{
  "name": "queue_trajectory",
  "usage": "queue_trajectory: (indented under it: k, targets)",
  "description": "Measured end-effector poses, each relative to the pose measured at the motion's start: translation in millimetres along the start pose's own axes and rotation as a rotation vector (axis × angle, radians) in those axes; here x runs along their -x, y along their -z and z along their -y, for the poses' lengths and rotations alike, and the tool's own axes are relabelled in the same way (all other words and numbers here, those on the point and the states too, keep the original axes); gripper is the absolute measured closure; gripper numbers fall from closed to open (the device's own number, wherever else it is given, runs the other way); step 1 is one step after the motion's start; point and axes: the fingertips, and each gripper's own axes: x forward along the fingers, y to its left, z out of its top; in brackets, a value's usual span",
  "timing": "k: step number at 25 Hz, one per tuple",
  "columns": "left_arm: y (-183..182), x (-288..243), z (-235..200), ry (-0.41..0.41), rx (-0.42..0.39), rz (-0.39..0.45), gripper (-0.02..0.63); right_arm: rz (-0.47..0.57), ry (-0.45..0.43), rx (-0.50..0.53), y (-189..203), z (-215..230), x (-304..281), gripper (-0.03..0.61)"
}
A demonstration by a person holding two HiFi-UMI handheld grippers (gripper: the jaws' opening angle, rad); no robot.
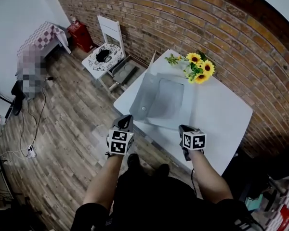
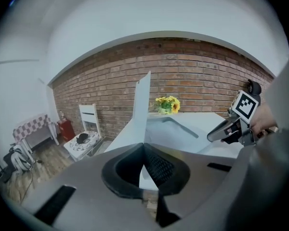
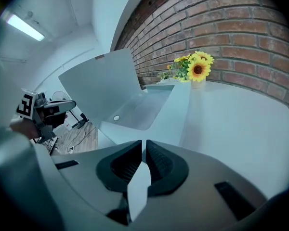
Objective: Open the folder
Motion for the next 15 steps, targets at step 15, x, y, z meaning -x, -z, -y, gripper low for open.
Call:
queue_trajectory:
  k: [15]
  targets:
    - [54.2,-22.1,-90.4,0.061,0.093,-0.053,0.595,0.013,0.268,-0.123,-9.1,8.4,5.7,0.561]
